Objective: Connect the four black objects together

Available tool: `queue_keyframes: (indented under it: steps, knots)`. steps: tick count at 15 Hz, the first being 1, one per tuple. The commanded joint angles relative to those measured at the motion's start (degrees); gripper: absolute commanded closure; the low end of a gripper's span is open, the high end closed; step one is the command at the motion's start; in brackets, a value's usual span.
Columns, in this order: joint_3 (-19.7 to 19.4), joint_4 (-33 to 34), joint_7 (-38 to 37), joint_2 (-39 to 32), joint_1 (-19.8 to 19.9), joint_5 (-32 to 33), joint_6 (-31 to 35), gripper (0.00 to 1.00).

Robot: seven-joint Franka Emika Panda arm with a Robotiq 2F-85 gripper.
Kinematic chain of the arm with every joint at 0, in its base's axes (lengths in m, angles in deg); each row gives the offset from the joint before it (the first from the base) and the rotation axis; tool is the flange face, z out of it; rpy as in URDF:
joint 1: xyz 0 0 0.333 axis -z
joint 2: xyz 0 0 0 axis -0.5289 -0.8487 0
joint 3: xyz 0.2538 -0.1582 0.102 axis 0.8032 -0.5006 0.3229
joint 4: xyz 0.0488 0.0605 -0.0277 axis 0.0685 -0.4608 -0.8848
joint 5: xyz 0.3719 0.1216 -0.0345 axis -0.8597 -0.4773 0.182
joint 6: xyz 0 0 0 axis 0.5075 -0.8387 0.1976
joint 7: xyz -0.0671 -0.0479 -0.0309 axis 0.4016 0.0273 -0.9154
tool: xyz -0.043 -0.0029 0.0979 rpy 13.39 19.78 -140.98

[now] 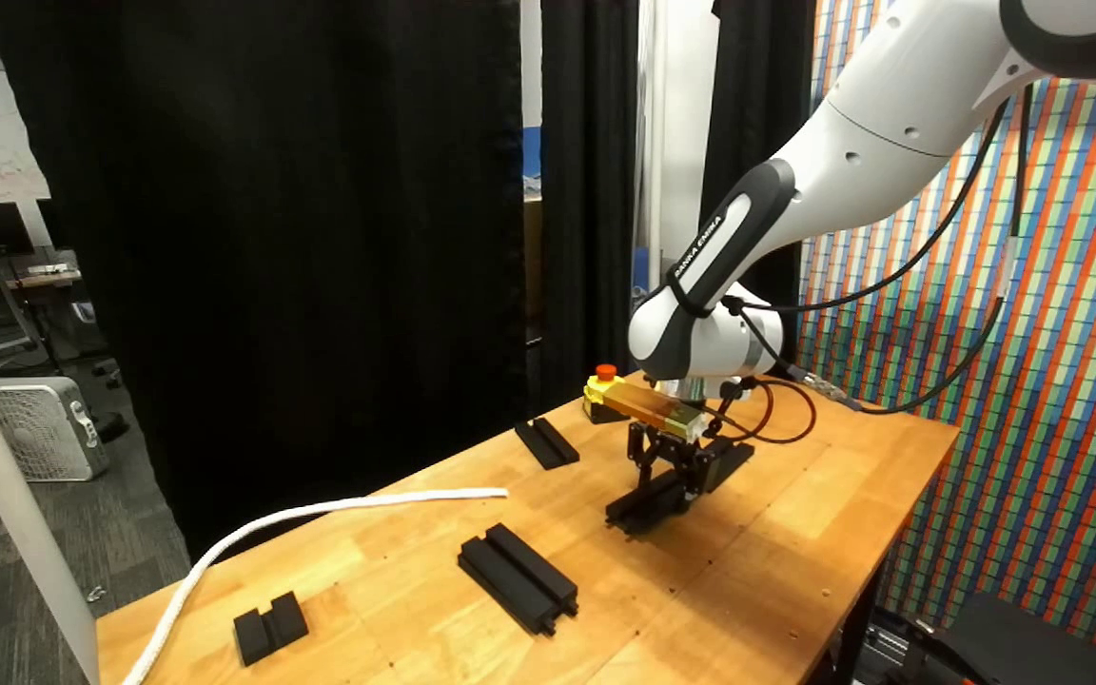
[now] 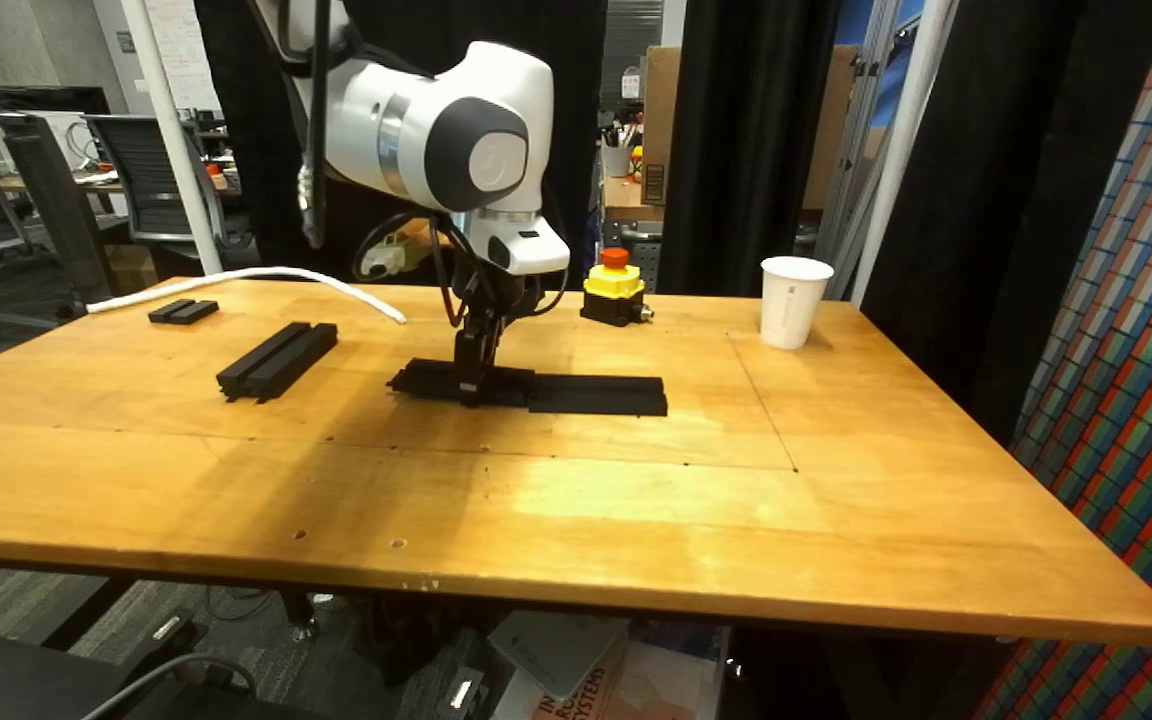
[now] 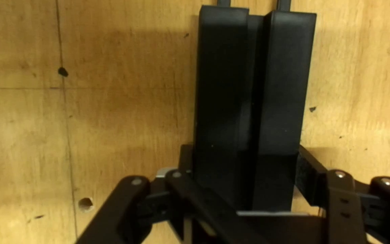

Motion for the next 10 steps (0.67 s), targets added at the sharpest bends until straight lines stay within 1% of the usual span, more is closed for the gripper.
queue_keyframes:
  steps: [1,10]
  knots:
    - [-0.77,-1.11,1.04,1.45,0.08,1.44,-0.78,0.53]
    - [-0.68,-1.87,8.4,1.49,1.05,0.77,0.22,0.53]
